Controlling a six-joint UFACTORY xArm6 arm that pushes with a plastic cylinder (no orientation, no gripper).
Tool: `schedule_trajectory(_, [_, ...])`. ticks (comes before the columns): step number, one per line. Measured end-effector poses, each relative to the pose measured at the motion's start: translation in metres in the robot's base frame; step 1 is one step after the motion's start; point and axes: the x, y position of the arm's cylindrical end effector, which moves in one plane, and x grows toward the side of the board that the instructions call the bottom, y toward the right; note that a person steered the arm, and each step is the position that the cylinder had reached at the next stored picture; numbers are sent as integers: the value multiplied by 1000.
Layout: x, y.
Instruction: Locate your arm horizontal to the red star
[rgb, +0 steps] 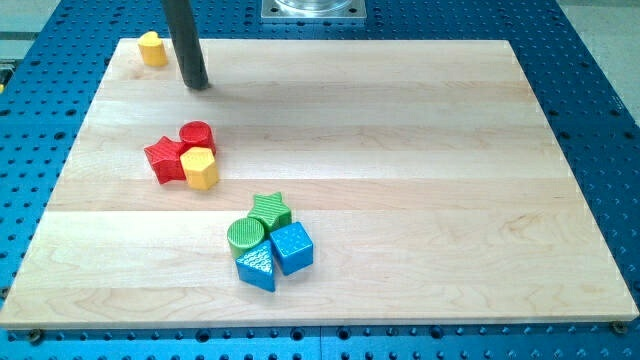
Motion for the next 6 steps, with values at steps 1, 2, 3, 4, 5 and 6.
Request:
schedule_trajectory(1, [34, -26])
schedule_trajectory(2, [34, -26])
schedule_trajectory(3, [37, -26])
schedule_trajectory(4, [50, -27])
schedule_trajectory(5, [78, -32])
schedule_trajectory(6, [78, -31])
